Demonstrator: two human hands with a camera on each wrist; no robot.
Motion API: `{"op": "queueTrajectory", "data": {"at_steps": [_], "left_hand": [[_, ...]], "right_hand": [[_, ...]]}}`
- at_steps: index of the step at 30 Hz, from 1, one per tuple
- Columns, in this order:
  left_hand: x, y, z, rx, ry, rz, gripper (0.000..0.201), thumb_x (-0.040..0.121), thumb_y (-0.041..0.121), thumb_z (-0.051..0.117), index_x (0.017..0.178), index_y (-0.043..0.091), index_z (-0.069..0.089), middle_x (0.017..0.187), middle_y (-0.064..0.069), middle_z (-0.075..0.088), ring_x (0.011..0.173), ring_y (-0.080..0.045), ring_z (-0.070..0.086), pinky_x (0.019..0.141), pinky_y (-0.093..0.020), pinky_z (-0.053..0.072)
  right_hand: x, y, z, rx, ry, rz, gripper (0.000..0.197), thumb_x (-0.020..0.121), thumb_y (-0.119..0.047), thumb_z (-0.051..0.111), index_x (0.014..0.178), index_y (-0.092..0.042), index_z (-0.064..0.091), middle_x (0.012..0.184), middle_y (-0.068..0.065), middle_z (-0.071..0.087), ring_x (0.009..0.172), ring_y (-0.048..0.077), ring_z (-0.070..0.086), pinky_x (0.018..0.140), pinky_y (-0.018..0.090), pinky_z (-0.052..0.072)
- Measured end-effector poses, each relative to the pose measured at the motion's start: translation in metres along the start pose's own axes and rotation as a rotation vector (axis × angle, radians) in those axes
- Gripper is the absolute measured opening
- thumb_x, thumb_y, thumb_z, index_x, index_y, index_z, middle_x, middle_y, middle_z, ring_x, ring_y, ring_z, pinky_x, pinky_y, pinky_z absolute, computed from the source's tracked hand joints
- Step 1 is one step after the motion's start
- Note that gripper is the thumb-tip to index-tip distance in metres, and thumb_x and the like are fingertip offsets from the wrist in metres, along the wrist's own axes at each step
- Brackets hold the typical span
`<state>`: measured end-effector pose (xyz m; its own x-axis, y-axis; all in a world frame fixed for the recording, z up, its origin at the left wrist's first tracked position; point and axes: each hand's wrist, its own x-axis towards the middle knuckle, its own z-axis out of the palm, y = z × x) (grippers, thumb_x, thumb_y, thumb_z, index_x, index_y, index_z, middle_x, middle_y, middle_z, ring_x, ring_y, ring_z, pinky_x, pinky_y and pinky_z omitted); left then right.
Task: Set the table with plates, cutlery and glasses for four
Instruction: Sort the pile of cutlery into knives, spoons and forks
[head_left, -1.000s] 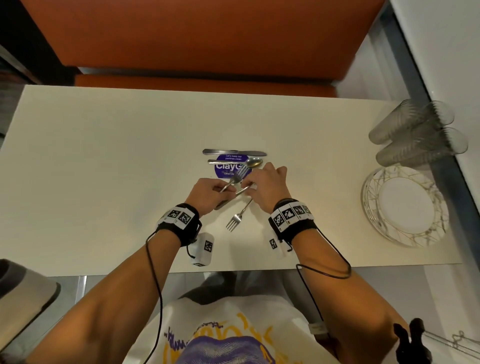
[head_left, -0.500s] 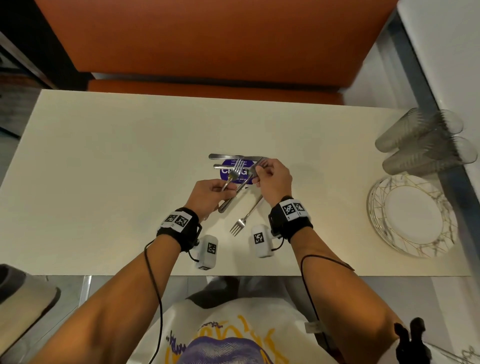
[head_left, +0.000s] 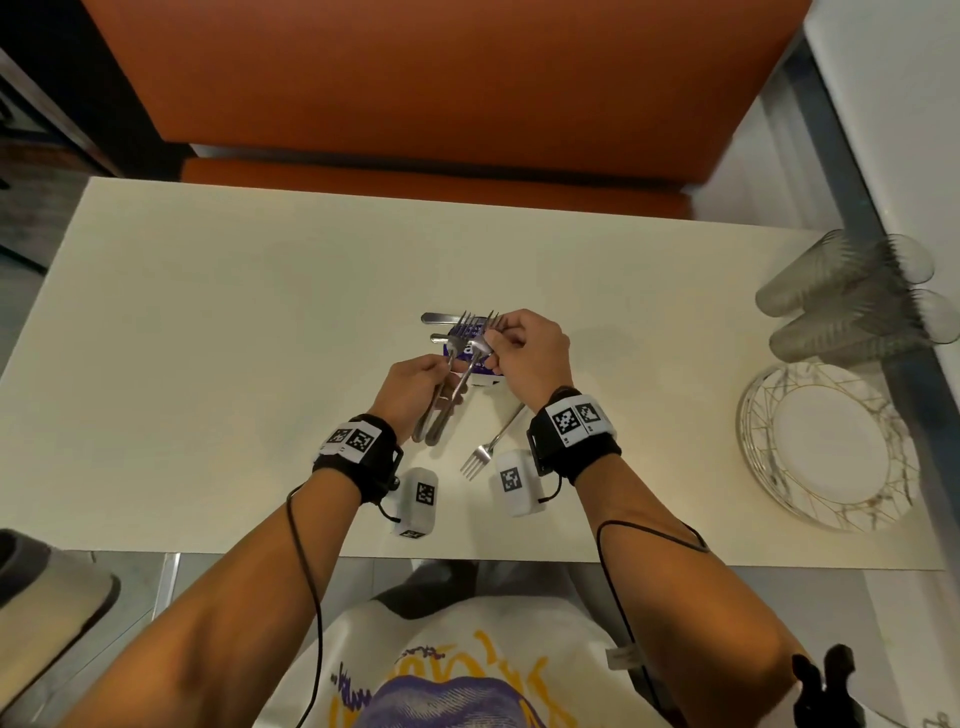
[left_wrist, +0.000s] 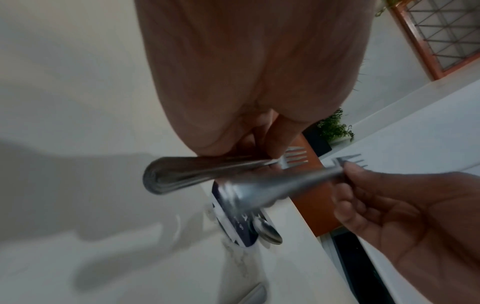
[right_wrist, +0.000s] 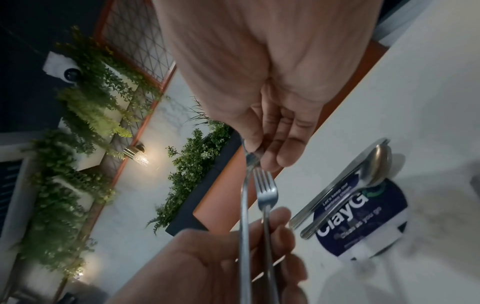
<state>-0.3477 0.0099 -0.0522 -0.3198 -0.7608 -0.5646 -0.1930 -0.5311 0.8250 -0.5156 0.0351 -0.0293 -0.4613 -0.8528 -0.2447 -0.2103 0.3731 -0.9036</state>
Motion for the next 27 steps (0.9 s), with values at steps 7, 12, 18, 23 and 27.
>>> {"op": "queueTrajectory", "data": {"at_steps": [7,12,18,23,27], "left_hand": [[-0.002,0.006,0.006,-0.141,-0.112,-0.052,0.029,0.106,0.01,0.046,0.118,-0.004,0.069,0.087,-0.022,0.069,0.07,-0.032,0.065,0.064,-0.038,0.054],[0.001,0.005,0.006,-0.162,-0.099,-0.066,0.031,0.105,0.013,0.045,0.11,-0.001,0.072,0.077,-0.017,0.064,0.056,-0.025,0.052,0.054,-0.032,0.04],[0.004,0.001,0.004,-0.163,-0.126,-0.091,0.035,0.105,0.016,0.046,0.117,-0.007,0.068,0.072,-0.011,0.059,0.052,-0.021,0.044,0.046,-0.028,0.03],[0.007,-0.001,0.005,-0.16,-0.112,-0.144,0.032,0.104,0.016,0.042,0.099,-0.001,0.069,0.064,-0.004,0.047,0.052,-0.018,0.039,0.053,-0.03,0.031],[0.011,-0.003,-0.001,-0.167,-0.077,-0.162,0.029,0.103,0.017,0.041,0.093,0.004,0.064,0.063,-0.002,0.043,0.049,-0.016,0.035,0.052,-0.029,0.028]], "right_hand": [[0.001,0.005,0.012,-0.045,0.039,0.001,0.011,0.089,-0.005,0.075,0.098,-0.004,0.068,0.083,0.002,0.07,0.066,0.008,0.067,0.055,0.01,0.054],[0.004,0.009,0.011,-0.082,0.074,0.021,0.025,0.089,-0.017,0.079,0.109,-0.013,0.066,0.084,-0.004,0.068,0.069,0.0,0.062,0.059,0.006,0.05],[0.008,0.016,0.014,-0.099,0.001,0.053,0.018,0.09,-0.023,0.077,0.101,-0.01,0.073,0.083,0.003,0.076,0.072,0.019,0.074,0.072,0.043,0.065],[0.009,0.021,0.014,-0.093,-0.028,0.085,0.028,0.087,-0.039,0.078,0.103,-0.016,0.072,0.086,0.001,0.076,0.074,0.018,0.075,0.069,0.034,0.064],[0.007,0.026,0.011,-0.09,-0.091,0.098,0.018,0.095,-0.03,0.07,0.105,-0.015,0.072,0.087,0.002,0.077,0.072,0.012,0.073,0.061,0.021,0.057]]}}
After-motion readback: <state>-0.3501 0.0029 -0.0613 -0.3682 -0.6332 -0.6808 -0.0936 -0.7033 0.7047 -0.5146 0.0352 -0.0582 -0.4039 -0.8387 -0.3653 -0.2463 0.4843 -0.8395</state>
